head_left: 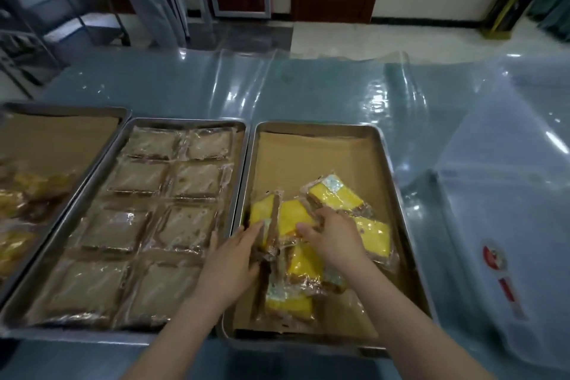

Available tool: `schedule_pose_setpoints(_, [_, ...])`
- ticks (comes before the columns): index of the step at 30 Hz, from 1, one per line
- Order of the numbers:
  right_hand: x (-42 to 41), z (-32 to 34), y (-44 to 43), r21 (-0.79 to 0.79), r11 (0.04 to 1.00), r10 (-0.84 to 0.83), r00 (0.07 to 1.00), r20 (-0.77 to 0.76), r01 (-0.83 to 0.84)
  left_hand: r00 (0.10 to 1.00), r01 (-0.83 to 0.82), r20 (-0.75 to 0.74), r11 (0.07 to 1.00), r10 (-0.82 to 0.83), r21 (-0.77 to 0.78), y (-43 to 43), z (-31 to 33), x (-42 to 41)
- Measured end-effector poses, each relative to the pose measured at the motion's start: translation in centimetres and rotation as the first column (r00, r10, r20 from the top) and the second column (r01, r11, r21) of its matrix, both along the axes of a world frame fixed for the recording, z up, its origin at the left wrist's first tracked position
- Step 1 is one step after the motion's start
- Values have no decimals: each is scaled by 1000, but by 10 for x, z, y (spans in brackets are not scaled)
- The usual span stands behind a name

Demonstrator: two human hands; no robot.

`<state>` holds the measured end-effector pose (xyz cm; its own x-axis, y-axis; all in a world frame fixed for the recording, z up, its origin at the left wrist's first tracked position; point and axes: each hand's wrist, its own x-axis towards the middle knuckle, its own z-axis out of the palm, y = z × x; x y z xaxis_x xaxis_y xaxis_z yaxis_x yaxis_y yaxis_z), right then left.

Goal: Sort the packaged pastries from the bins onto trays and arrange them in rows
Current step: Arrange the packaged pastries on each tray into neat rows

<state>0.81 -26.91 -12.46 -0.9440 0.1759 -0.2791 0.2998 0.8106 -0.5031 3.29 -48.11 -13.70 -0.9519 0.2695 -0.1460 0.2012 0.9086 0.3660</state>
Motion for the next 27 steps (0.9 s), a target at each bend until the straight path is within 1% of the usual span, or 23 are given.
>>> schedule_pose_setpoints(2, [-11,5,6,-170,984,-41,999,31,46,998,-55,-25,993,58,101,3,3,-6])
schedule_pose_setpoints(3, [-17,7,11,-259,962,-72,996,56,84,994,-102,-25,975,109,195,6,6,-11])
schedule_pose_setpoints(4, [-22,9,17,-328,938,-87,992,93,113,985,-159,-20,938,173,309,9,7,-17])
schedule_pose_setpoints(5, [-27,10,22,-354,928,-74,989,124,114,971,-211,-17,883,240,419,11,7,-23])
schedule_pose_setpoints(6, [-32,10,27,-348,933,-44,989,143,92,952,-251,-20,821,304,513,13,7,-32])
schedule_pose_setpoints(7, [-37,8,32,-348,934,-30,989,144,79,930,-286,-16,751,366,595,15,7,-42])
schedule_pose_setpoints(8, [-40,6,36,-381,920,-47,991,127,93,908,-328,24,674,418,662,16,7,-51])
schedule_pose_setpoints(9, [-43,6,42,-452,884,-81,991,107,121,886,-378,89,597,456,708,16,7,-60])
schedule_pose_setpoints(10, [-48,8,47,-538,828,-123,988,98,156,864,-430,166,527,474,733,18,7,-70])
schedule_pose_setpoints(12, [-58,12,60,-686,682,-221,966,135,252,825,-513,306,404,475,757,23,4,-89])
schedule_pose_setpoints(14, [-67,18,73,-775,547,-307,937,167,317,795,-546,369,306,481,780,31,4,-108])
schedule_pose_setpoints(15, [-72,20,79,-801,499,-349,923,163,330,790,-546,368,289,491,786,36,4,-117])
schedule_pose_setpoints(16, [-77,22,85,-815,470,-397,906,147,338,791,-539,350,299,502,787,41,4,-127])
schedule_pose_setpoints(17, [-83,23,90,-816,463,-451,884,119,346,796,-527,319,329,515,784,46,3,-136])
schedule_pose_setpoints(19, [-95,22,100,-805,477,-562,827,31,354,811,-507,262,405,522,761,52,2,-154])
schedule_pose_setpoints(21, [-111,23,109,-794,497,-621,783,-43,350,829,-504,240,492,505,710,57,0,-172])
schedule_pose_setpoints(23, [-128,23,117,-799,486,-621,783,-30,355,845,-511,262,562,465,650,62,-2,-192])
schedule_pose_setpoints(25, [-143,23,118,-806,488,-603,797,-33,335,871,-484,282,611,401,627,67,-5,-210])
schedule_pose_setpoints(26, [-149,23,116,-813,499,-597,799,-71,301,890,-449,256,633,376,631,70,-7,-217])
schedule_pose_setpoints(27, [-155,23,113,-815,522,-587,799,-130,251,909,-404,191,667,370,626,73,-8,-221])
